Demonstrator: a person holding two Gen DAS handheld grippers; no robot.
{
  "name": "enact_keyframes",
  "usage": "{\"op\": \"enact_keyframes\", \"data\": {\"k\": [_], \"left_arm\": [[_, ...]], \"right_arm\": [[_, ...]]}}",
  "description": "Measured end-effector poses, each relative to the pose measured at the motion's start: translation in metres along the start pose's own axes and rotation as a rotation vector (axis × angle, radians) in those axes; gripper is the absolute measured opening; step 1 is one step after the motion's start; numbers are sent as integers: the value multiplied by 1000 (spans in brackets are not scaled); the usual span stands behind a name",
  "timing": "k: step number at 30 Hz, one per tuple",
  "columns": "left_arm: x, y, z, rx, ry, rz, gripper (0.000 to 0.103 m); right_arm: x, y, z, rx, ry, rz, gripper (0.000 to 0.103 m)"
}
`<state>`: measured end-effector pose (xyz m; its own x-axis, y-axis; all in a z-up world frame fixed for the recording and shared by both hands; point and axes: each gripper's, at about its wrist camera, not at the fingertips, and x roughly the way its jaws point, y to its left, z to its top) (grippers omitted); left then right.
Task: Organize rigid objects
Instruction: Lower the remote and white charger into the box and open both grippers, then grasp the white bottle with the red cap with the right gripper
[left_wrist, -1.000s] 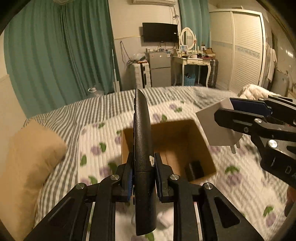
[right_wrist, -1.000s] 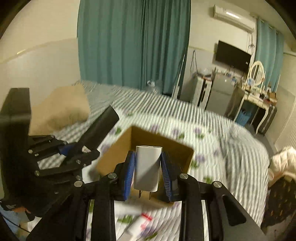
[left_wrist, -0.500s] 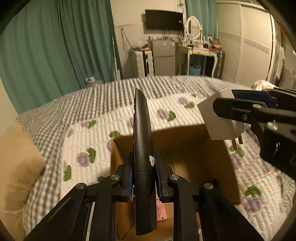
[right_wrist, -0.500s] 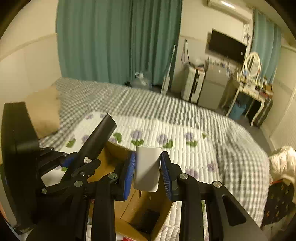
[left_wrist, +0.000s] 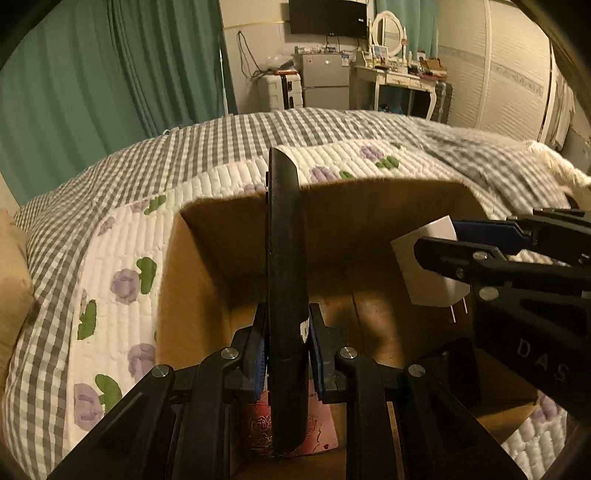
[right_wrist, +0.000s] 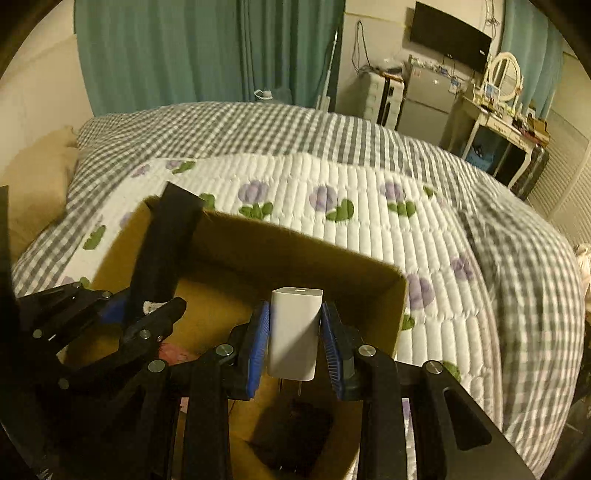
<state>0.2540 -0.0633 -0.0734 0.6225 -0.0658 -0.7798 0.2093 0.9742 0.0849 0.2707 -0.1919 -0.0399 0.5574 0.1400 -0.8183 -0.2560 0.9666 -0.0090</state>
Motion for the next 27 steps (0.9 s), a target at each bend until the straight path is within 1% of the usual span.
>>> {"op": "enact_keyframes", "data": {"k": [3, 5, 7, 8, 9, 10, 11, 12, 13, 14, 15, 16, 17, 18, 20, 23, 27], "left_arm": [[4, -5, -3, 26, 13, 2, 20], [3, -7, -5, 42, 19, 7, 20], [-1, -8, -5, 58, 14, 14, 23], [-7, -7, -5, 66, -2, 16, 25], [-13, -7, -4, 73, -14, 22, 38], [-20, -6, -3, 76, -28, 30, 63], [-31, -4, -2, 78, -52, 43, 73], [-41, -1, -2, 78, -85, 47, 78], [-53, 1, -3, 81, -116, 45, 78], [-65, 3, -4, 90, -133, 42, 79], [-75, 5, -5, 95, -141, 44, 83], [-85, 7, -8, 96, -149, 53, 91], [-99, 10, -12, 93, -171, 58, 95], [-108, 11, -16, 92, -184, 60, 100], [-129, 15, -27, 84, -214, 53, 102], [-150, 21, -53, 53, -201, 37, 103], [-156, 25, -94, -27, -164, 40, 103]], "right_arm": [[4, -1, -3, -1, -2, -3, 28], [2, -1, -4, 2, -16, -1, 28], [-7, -3, -2, 11, -46, -1, 29], [-17, -3, 1, 14, -72, -9, 38], [-27, -4, 4, 19, -91, -15, 45], [-37, -6, 7, 23, -109, -16, 55], [-52, -6, 10, 24, -130, -19, 56], [-65, -7, 13, 21, -149, -25, 56], [-77, -7, 14, 14, -162, -33, 57], [-93, -7, 15, 0, -181, -41, 60], [-106, -5, 14, -13, -196, -50, 64], [-122, -3, 12, -30, -215, -67, 73], [-136, 0, 8, -47, -232, -82, 80], [-148, 3, 3, -59, -247, -93, 83], [-171, 10, -11, -90, -262, -103, 92], [-191, 22, -40, -116, -259, -87, 96], [-188, 37, -84, -129, -201, -37, 96]]}}
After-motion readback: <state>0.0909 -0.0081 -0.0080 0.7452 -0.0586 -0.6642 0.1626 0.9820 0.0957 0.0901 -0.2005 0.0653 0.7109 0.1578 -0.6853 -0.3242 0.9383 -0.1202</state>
